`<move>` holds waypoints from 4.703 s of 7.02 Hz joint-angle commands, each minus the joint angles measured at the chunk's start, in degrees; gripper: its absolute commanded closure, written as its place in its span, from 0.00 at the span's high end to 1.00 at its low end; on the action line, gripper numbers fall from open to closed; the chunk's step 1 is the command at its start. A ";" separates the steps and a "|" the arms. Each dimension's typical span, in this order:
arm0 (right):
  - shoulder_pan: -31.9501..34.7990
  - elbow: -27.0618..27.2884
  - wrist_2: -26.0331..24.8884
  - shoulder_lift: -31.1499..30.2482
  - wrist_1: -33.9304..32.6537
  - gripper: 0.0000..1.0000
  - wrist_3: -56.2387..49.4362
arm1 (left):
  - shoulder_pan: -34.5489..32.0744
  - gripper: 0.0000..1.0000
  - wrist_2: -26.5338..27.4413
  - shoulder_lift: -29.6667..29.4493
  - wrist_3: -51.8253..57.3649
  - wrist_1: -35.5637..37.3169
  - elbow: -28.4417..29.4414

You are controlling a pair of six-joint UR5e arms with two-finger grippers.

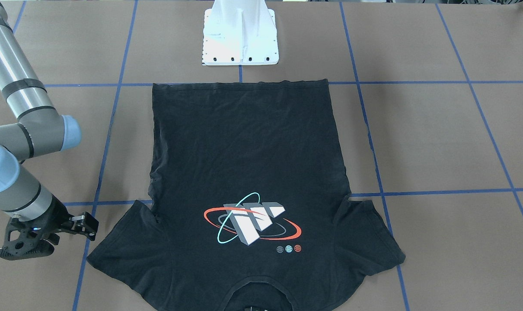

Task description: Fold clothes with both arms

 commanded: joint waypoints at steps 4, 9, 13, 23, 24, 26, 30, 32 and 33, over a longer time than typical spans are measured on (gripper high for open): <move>-2.16 -5.67 -6.90 3.32 6.17 0.67 6.67 | 0.00 1.00 0.00 0.00 0.06 0.00 -0.29; -2.25 -5.50 -7.08 3.76 6.17 0.00 6.58 | 0.00 1.00 0.00 0.18 0.06 0.00 -0.29; -3.82 -1.37 -6.03 8.84 5.73 0.00 11.64 | 0.00 1.00 -0.09 0.18 0.15 -0.44 -0.38; -12.79 -13.59 -13.22 23.36 5.64 0.98 28.08 | 7.60 1.00 0.00 -9.27 -12.60 -2.46 2.08; -12.79 -11.84 -13.15 23.45 5.56 0.99 32.38 | 10.95 1.00 0.00 -13.49 -21.99 -2.37 2.52; -12.71 1.63 -12.45 17.17 1.19 1.00 34.09 | 16.33 1.00 0.00 -23.41 -31.20 -3.85 6.62; -12.79 27.40 -7.09 -5.32 1.07 1.00 33.74 | 24.34 0.97 2.96 -38.11 -39.66 -30.45 41.47; -12.71 32.02 -6.91 -9.76 1.16 0.99 33.65 | 26.36 0.87 7.90 -41.90 -44.76 -33.11 47.40; -12.71 32.12 -7.00 -10.12 1.16 0.99 33.65 | 26.46 0.77 9.04 -43.66 -44.94 -36.79 51.70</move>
